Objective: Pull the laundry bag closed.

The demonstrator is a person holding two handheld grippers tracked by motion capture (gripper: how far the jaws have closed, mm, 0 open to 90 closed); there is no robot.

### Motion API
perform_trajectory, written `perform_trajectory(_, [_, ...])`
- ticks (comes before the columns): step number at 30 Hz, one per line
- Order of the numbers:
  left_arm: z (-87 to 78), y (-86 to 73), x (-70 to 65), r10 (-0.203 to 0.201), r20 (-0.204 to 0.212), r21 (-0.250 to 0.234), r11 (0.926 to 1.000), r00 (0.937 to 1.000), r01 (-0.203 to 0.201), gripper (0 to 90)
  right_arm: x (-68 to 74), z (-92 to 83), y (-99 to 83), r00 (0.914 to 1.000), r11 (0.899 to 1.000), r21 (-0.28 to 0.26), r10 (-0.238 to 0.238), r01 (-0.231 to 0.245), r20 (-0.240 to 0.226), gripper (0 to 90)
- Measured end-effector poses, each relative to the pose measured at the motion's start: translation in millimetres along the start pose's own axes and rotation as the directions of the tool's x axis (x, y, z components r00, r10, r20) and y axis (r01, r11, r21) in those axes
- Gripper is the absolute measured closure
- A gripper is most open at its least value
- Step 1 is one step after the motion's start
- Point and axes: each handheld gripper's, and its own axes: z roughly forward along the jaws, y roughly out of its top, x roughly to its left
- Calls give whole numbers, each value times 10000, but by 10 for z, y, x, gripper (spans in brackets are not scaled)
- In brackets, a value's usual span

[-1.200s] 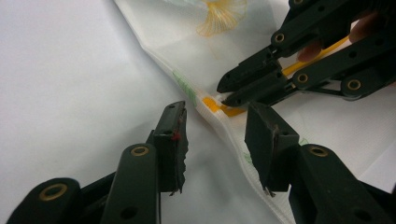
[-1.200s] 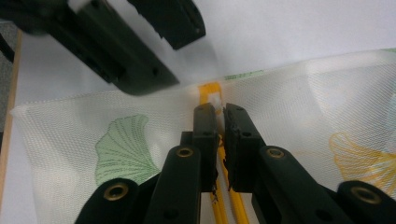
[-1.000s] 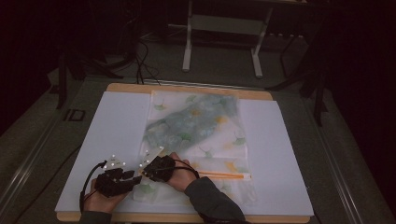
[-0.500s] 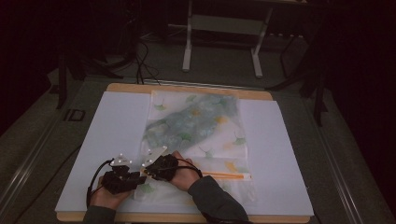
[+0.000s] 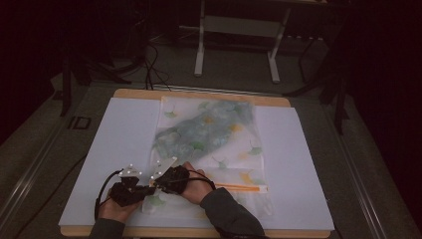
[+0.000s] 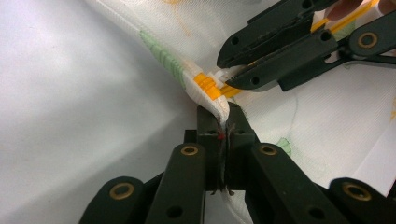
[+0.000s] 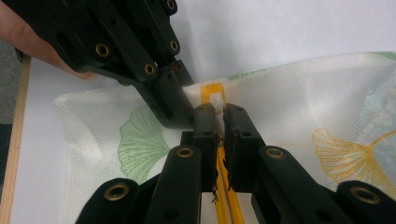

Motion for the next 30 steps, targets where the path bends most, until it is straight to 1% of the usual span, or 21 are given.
perform_trajectory(5, [-7,0,-12,20,-72,-107,9999,10000,-21,884,-32,9,-40,9998,9999,-9,147,-148,-93,846])
perform_trajectory(10, [-15,-2,-7,-10,-18,-166,9999,10000,10,884,-49,27,-87,9995,9997,49,243,-242,-185,846])
perform_trajectory(16, [-33,-9,8,-128,98,-340,9993,9999,132,884,-54,60,-121,9997,9998,141,166,-164,-176,846])
perform_trajectory(20, [-54,-13,21,-197,145,-471,9987,9997,204,884,-51,80,-151,9999,9992,386,104,-101,-82,846])
perform_trajectory(22, [-54,-16,27,-223,186,-506,9985,9996,232,884,-55,76,-168,9998,9991,386,167,-164,-85,846])
perform_trajectory(26, [-64,-18,31,-252,212,-580,9980,9995,264,884,-53,54,-175,10000,9985,541,48,-47,-17,846])
perform_trajectory(30, [-83,-22,43,-342,372,-713,9968,9987,368,883,-58,35,-188,10000,9981,619,29,-30,7,846])
